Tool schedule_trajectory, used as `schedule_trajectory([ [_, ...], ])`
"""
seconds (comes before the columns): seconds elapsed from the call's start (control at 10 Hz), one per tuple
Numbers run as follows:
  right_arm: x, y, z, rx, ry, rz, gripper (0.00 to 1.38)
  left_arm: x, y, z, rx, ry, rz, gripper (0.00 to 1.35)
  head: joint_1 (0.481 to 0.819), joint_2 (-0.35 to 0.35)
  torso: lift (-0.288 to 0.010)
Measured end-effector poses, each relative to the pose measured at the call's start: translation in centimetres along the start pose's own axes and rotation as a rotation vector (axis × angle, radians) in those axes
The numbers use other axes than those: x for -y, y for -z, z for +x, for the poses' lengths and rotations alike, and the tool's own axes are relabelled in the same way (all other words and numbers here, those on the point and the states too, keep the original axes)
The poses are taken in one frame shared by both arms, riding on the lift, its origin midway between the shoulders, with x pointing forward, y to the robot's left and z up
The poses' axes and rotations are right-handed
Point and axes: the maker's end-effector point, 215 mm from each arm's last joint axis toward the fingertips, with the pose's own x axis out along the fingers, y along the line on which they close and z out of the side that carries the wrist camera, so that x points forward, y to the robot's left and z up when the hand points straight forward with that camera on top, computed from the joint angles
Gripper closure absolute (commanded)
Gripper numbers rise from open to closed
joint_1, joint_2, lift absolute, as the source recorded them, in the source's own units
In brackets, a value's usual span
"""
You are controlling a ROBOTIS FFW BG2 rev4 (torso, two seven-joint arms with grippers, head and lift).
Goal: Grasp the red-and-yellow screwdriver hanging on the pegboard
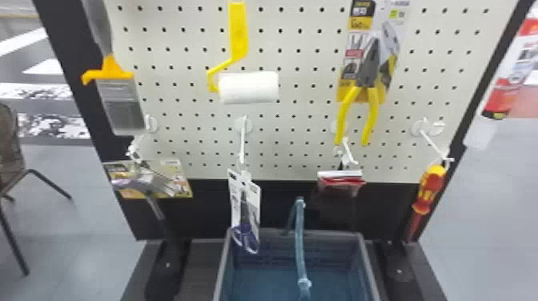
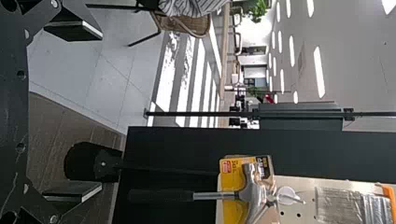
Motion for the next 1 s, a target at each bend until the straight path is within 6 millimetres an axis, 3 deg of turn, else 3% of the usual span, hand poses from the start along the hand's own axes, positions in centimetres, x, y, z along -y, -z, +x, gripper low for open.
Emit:
schedule_trajectory([
  [0.2,0.3,0.0,-0.7,-0.013,0.026,-0.002,0.31,-0.3,0.1,-2.5,-0.030,-0.036,-0.003,0.17,0.549,0.000,-0.100],
  [0.6,1.4,-2.0,-2.1,0.029,0.109,-0.026,0.31,1.1,-0.3,-2.4,-0.029,0.012,-0.053,0.17,0.549,0.000,-0.100],
  [1.0,1.3,-1.9,-2.0,0.042,0.109,0.000,0.31,1.6,-0.3,-1.9,-0.029,0.029,-0.061,0.17,0.549,0.000,-0.100],
])
